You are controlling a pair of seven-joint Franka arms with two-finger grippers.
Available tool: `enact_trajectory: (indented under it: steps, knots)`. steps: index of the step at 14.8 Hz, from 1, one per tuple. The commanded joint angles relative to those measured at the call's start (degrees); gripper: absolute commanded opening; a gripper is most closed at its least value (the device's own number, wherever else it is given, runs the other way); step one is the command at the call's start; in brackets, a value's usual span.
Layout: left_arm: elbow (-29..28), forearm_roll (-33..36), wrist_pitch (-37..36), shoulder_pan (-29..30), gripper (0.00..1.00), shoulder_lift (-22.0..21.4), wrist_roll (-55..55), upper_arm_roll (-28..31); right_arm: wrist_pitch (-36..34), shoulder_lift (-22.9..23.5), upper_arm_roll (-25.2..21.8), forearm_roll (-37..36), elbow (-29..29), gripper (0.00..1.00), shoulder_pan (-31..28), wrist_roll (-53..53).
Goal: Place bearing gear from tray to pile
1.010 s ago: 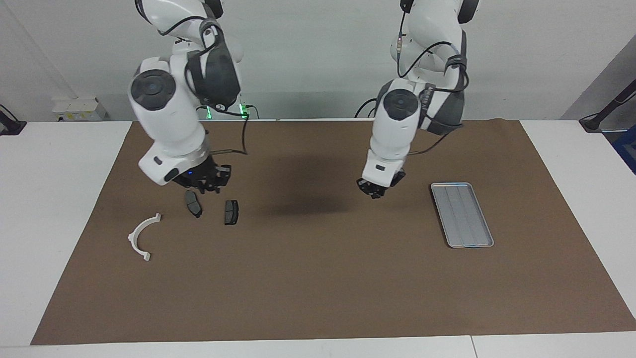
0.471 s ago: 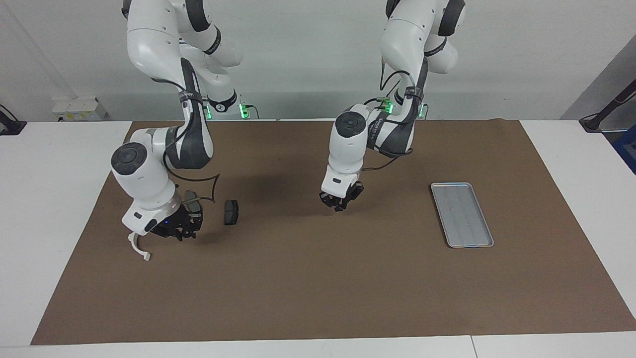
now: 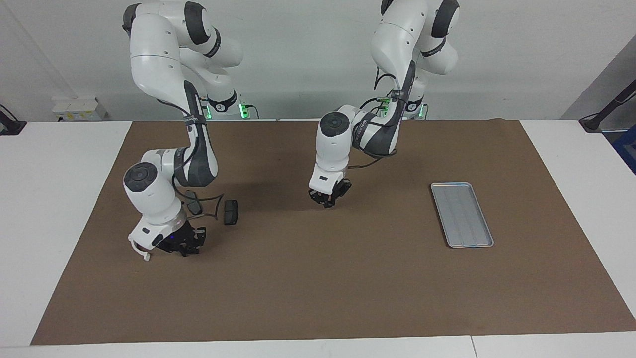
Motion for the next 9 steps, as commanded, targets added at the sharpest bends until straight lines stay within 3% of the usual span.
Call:
enact_trajectory:
  steps: [1, 2, 3, 5, 6, 7, 8, 9]
  knots:
    - [-4.9, -0.3, 2.6, -1.8, 0.0, -2.7, -1.9, 1.2, 0.4, 0.2, 0.5, -0.6, 0.0, 0.1, -0.8, -1.2]
    - [-5.9, -0.3, 3.2, -2.2, 0.0, -2.8, -2.2, 1.2, 0.3, 0.1, 0.5, -0.5, 0.0, 0.78, -0.7, -0.9]
    - [-6.2, -0.3, 4.0, -2.6, 0.0, -2.9, -2.3, 1.2, -0.4, -0.5, 0.5, -0.5, 0.0, 1.0, -0.6, -1.0]
    - [-6.5, -0.3, 4.6, -2.7, 0.0, -2.9, -2.3, 1.2, -4.6, -2.7, 0.5, -0.5, 0.1, 1.0, -0.4, -0.9]
    - [-6.6, -0.3, 5.1, -2.7, 0.11, -2.9, -2.3, 1.2, -7.2, -4.6, 0.5, -0.5, 0.2, 1.0, -0.1, -0.9]
    - [-6.9, -0.3, 5.2, -2.7, 0.64, -2.9, -2.3, 1.2, -9.9, -6.5, 0.6, -0.5, 0.3, 1.0, 0.2, -0.9]
    - [-6.3, -0.3, 3.9, -2.6, 1.0, -3.3, -2.2, 1.3, -12.5, -8.1, 0.8, -0.4, 0.5, 1.0, 0.3, -0.8]
    - [-5.2, -0.3, 1.0, -2.0, 1.0, -3.5, -1.9, 1.3, -14.8, -9.7, 1.0, -0.2, 1.0, 1.0, 0.4, -0.6]
